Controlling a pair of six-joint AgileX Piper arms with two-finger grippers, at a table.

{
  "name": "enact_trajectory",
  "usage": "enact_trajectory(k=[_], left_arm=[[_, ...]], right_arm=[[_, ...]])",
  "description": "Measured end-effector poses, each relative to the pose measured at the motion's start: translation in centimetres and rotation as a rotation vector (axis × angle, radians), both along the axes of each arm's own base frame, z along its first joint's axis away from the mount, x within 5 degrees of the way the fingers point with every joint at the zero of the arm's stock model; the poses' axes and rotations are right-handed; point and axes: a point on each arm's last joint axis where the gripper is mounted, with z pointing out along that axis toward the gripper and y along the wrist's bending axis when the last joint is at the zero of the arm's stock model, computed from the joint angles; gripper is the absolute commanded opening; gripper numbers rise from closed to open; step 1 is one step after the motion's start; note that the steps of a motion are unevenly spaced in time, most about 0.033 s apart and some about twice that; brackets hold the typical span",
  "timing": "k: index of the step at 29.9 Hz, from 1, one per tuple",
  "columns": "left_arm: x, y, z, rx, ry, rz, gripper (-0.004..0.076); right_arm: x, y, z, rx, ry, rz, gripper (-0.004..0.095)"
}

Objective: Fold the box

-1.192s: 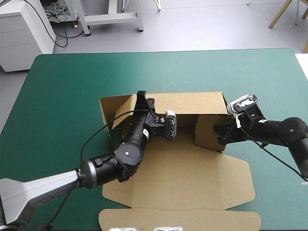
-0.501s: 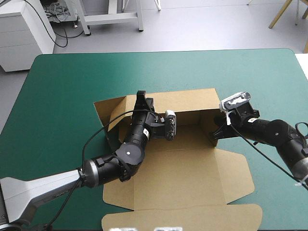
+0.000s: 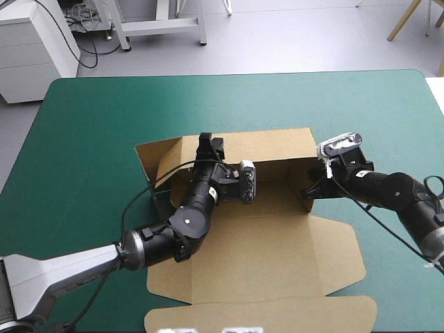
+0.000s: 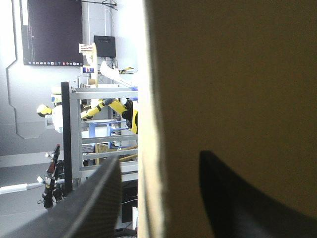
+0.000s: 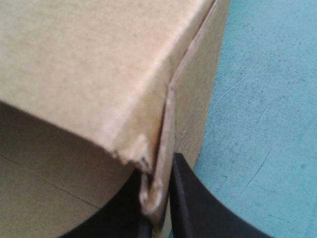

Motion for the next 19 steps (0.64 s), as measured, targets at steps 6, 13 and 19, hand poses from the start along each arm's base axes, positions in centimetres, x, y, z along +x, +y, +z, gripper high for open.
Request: enact_trajectory(k=[6, 13, 19], left_arm=[[0.1, 0.1, 0.1, -0.111, 0.015, 0.049, 0.0487], [-1.6, -1.3, 0.7, -0.123, -0.029, -0.035, 0.0468], [-4.2, -2.3, 1.5, -0.121, -0.093, -0.031, 0.0454]], right_arm=[[-0.1, 0.0, 0.1, 0.010, 0.019, -0.010, 0.0001], [-0.1, 0.0, 1.2, 0.011, 0.081, -0.039, 0.0001], [-0.2, -0.1, 2.4, 0.024, 0.145, -0.069, 0.0001]])
